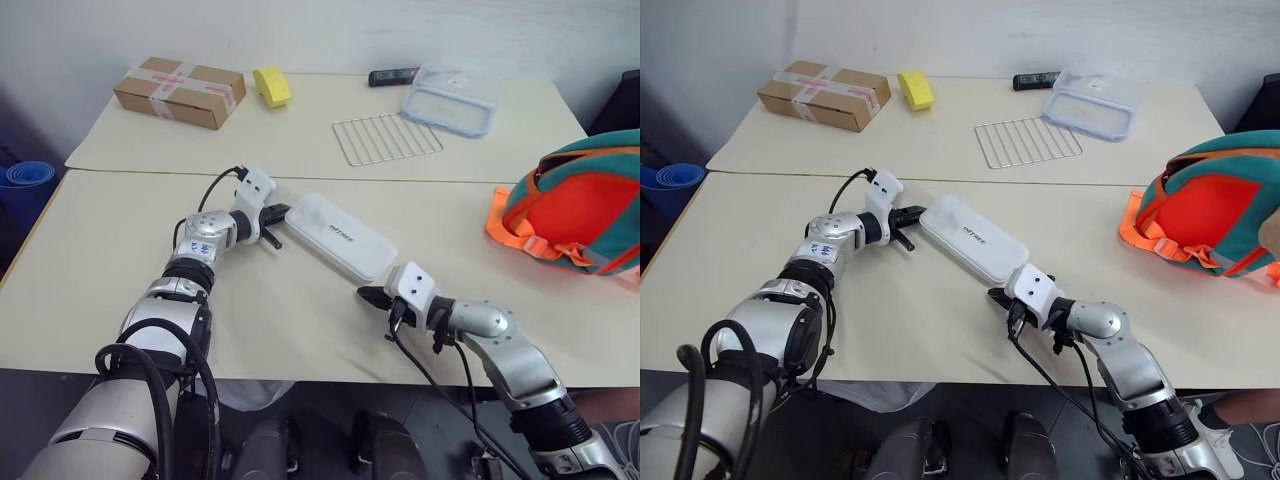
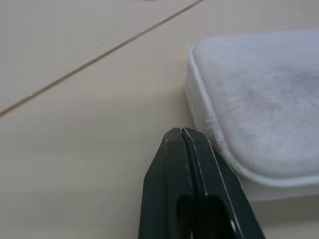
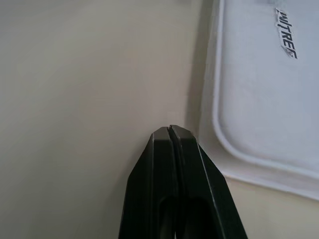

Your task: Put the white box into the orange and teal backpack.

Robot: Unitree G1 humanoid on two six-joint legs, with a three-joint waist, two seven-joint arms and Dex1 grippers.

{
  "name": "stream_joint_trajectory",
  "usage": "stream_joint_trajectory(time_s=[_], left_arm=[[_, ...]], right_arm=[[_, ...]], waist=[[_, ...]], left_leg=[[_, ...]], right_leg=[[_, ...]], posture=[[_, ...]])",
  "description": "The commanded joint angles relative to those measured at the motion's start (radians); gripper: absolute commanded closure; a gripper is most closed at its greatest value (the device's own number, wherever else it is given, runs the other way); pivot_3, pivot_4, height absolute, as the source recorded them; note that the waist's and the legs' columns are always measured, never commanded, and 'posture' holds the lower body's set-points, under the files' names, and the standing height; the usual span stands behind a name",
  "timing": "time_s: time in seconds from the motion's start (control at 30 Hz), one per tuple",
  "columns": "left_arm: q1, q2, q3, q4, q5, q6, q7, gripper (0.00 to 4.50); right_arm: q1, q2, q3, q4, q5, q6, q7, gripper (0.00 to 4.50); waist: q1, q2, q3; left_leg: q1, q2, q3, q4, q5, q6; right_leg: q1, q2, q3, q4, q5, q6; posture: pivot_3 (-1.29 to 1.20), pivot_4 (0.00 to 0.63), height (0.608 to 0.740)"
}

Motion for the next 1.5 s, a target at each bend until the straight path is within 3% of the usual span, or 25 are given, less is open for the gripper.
stream_joint_trajectory(time_s=[0.03,0.2,0.37,0.5,0.67,0.9,1.07,1.23,1.5], left_arm=[[-0.010,-0.001,0.028,-0.032,-0.041,0.010,-0.176,4.47],[0.049,0.009,0.022,-0.078,-0.052,-0.015,-0.321,4.47],[0.105,0.022,0.035,-0.149,-0.067,-0.031,-0.307,4.47],[0.141,0.032,0.054,-0.225,-0.083,-0.010,-0.249,4.47],[0.143,-0.013,0.080,-0.307,-0.129,0.067,-0.181,4.47],[0.111,-0.083,0.048,-0.261,-0.092,0.096,-0.068,4.47],[0.136,-0.096,0.031,-0.307,-0.106,0.105,-0.113,4.47],[0.239,-0.077,0.023,-0.463,-0.167,0.141,-0.264,4.47],[0.517,0.024,-0.039,-0.956,-0.261,0.384,-0.395,4.47]], right_arm=[[0.017,-0.044,-0.059,-0.036,0.001,-0.003,0.003,4.47],[0.057,-0.128,-0.117,-0.056,0.046,0.020,0.067,4.47],[0.159,-0.244,-0.259,-0.121,0.206,0.074,0.219,4.47],[0.174,-0.279,-0.366,-0.049,0.201,0.067,0.178,4.47],[0.092,-0.237,-0.350,0.044,0.123,0.045,0.063,4.47],[-0.039,-0.163,-0.251,0.108,0.064,0.048,0.019,4.47],[-0.097,-0.142,-0.224,0.130,0.058,0.061,0.026,4.47],[-0.104,-0.147,-0.215,0.121,0.070,0.068,0.063,4.47],[-0.035,-0.197,-0.234,0.041,0.116,0.072,0.185,4.47]], waist=[[-0.001,0.000,0.000],[-0.001,0.000,0.000],[0.002,0.000,0.000],[0.002,0.000,0.000],[0.000,-0.001,0.000],[0.000,-0.001,0.000],[0.000,-0.001,0.000],[-0.002,0.000,0.000],[-0.001,0.000,0.000]], left_leg=[[-0.003,0.000,0.000,0.003,0.000,0.000],[-0.007,0.001,0.000,0.009,0.000,0.001],[-0.007,0.001,-0.001,0.011,-0.001,0.001],[-0.007,0.001,-0.002,0.013,-0.002,0.003],[-0.007,0.000,-0.002,0.013,-0.002,0.003],[-0.007,0.000,-0.001,0.013,-0.002,0.003],[-0.007,0.000,-0.001,0.013,-0.002,0.003],[-0.007,0.000,-0.001,0.013,-0.002,0.003],[-0.007,0.001,-0.001,0.013,-0.002,0.003]], right_leg=[[-0.003,0.000,0.000,0.003,0.000,0.000],[-0.005,0.000,0.000,0.005,0.000,0.000],[-0.005,0.000,0.000,0.006,0.000,0.000],[-0.004,-0.001,0.000,0.006,0.000,0.000],[-0.004,-0.003,0.000,0.007,0.000,0.001],[-0.004,-0.002,0.000,0.007,0.000,0.001],[-0.004,-0.002,0.000,0.007,0.000,0.001],[-0.004,-0.002,0.000,0.007,0.000,0.001],[-0.004,-0.002,0.001,0.007,0.000,0.001]], posture=[[0.00,0.150,0.740],[0.00,0.150,0.740],[0.00,0.150,0.740],[0.00,0.150,0.740],[0.00,0.150,0.740],[0.00,0.150,0.740],[0.00,0.150,0.740],[0.00,0.150,0.740],[0.00,0.150,0.740]])
